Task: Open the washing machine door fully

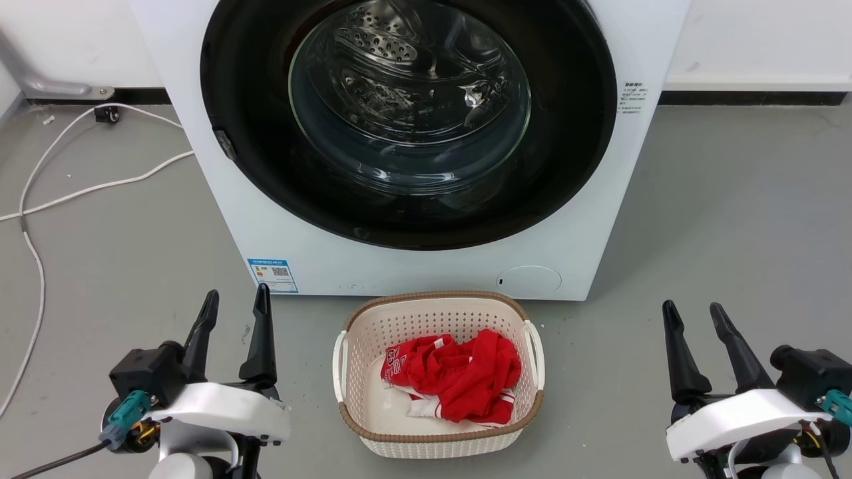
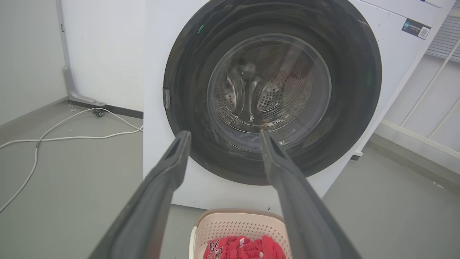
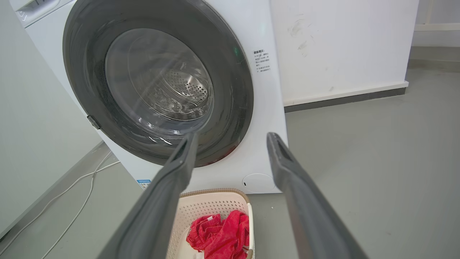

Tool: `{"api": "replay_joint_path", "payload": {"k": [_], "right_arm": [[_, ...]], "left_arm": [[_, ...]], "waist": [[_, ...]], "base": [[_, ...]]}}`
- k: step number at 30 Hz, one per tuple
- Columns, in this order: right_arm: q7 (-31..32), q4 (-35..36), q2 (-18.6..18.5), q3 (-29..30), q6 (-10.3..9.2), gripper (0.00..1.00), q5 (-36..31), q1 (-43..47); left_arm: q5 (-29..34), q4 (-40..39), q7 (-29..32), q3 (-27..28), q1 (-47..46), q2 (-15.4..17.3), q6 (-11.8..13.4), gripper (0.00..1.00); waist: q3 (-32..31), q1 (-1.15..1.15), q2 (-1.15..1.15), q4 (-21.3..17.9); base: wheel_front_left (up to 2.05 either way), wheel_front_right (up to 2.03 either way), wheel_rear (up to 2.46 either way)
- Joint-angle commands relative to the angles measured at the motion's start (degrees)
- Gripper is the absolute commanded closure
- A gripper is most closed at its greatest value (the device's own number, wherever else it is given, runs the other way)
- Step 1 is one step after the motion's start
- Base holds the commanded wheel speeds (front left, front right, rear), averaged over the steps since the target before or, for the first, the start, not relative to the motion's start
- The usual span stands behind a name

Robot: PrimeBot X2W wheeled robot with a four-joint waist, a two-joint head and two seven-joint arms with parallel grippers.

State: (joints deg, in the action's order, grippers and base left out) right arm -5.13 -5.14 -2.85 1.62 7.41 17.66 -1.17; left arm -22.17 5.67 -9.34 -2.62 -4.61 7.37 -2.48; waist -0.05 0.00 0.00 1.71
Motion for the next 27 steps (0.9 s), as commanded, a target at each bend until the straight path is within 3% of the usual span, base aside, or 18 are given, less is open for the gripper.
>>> {"api": "replay_joint_path", "payload": {"k": [1,27], "right_arm": [[-0.65,0.46,-0.08,-0.01,0.08,0.0,-1.7,-0.15],[-2.28,0.95,-0.06,-0.62,0.06,0.0,-14.65,0.06]], "left_arm": [[1.48,-0.65,-0.5,-0.3,-0.51,0.59,0.43,0.0],[11.42,-1.36,-3.75,-1.98,0.49,1.24,3.05,0.0]], "waist": [[0.01,0.0,0.0,0.03],[0.06,0.0,0.0,0.53]], "base": [[0.0,0.0,0.0],[0.0,0.0,0.0]]}}
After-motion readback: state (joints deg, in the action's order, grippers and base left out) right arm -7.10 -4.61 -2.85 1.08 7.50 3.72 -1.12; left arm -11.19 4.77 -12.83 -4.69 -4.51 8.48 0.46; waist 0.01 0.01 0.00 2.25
